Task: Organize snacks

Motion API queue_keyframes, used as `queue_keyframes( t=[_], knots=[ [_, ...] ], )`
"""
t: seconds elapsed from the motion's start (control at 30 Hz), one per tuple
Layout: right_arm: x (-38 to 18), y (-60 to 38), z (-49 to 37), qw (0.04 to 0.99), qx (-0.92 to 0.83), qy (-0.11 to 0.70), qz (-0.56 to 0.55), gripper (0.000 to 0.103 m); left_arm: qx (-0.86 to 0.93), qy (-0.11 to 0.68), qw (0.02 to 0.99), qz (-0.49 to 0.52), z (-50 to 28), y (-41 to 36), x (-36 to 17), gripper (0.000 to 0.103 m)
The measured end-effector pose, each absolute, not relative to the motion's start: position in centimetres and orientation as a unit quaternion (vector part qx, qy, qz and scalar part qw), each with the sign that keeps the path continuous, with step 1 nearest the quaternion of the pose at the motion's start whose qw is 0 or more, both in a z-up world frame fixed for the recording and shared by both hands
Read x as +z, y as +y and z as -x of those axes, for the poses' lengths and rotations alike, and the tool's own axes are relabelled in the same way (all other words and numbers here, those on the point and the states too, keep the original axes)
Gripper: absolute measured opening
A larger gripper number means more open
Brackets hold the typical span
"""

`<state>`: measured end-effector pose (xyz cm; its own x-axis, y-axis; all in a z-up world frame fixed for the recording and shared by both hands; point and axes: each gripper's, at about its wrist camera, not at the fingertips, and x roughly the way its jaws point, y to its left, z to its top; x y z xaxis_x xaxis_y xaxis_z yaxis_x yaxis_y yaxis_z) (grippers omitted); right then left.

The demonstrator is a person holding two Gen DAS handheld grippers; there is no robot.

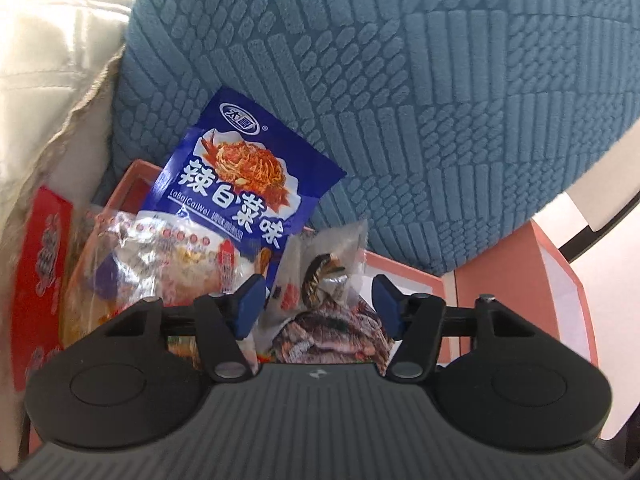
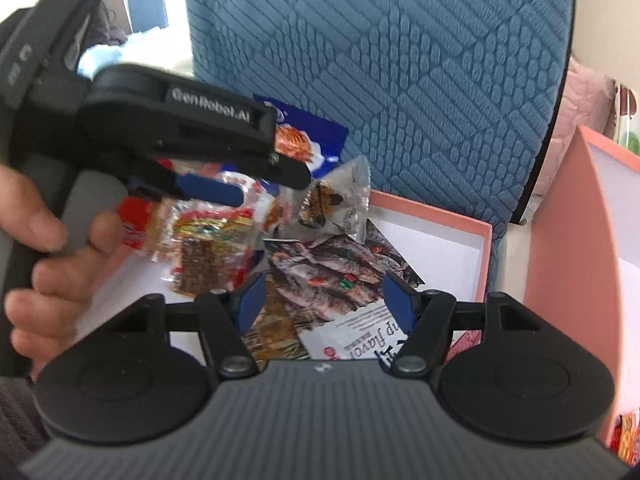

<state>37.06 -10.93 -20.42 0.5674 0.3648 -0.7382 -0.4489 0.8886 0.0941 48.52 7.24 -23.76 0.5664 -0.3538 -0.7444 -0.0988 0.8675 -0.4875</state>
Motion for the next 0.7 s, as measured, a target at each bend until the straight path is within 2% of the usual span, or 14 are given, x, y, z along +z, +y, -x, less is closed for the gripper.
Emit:
queue_keyframes(
  t=[0.27,0.33,0.37,0.43,0.53,0.7],
  knots=[
    [-22.9,-10.4,-40.6,0.864,0.219,0.452,0.029,0.067,-0.100,0.465,0.849,0.230,-50.4,6.6,-24.2,0.058],
    [-23.5,-10.2,-41.4,0.859,0.214,0.464,0.024,0.075,-0.103,0.467,0.848,0.228,-50.8,6.6,-24.4,0.057],
    [-23.8,-10.1,-41.7,0.858,0.212,0.467,0.023,0.084,-0.103,0.468,0.848,0.227,-51.0,6.6,-24.5,0.057],
    [-24.2,-9.9,-42.1,0.856,0.209,0.472,0.023,0.089,-0.104,0.471,0.847,0.224,-51.3,6.6,-24.8,0.057],
    [-24.8,-9.4,-42.5,0.855,0.202,0.477,0.033,0.089,-0.111,0.476,0.846,0.214,-51.8,6.4,-25.0,0.050],
    [-25.9,-8.9,-42.7,0.854,0.186,0.484,0.036,0.089,-0.115,0.477,0.849,0.199,-52.0,6.1,-25.3,0.049]
  ],
)
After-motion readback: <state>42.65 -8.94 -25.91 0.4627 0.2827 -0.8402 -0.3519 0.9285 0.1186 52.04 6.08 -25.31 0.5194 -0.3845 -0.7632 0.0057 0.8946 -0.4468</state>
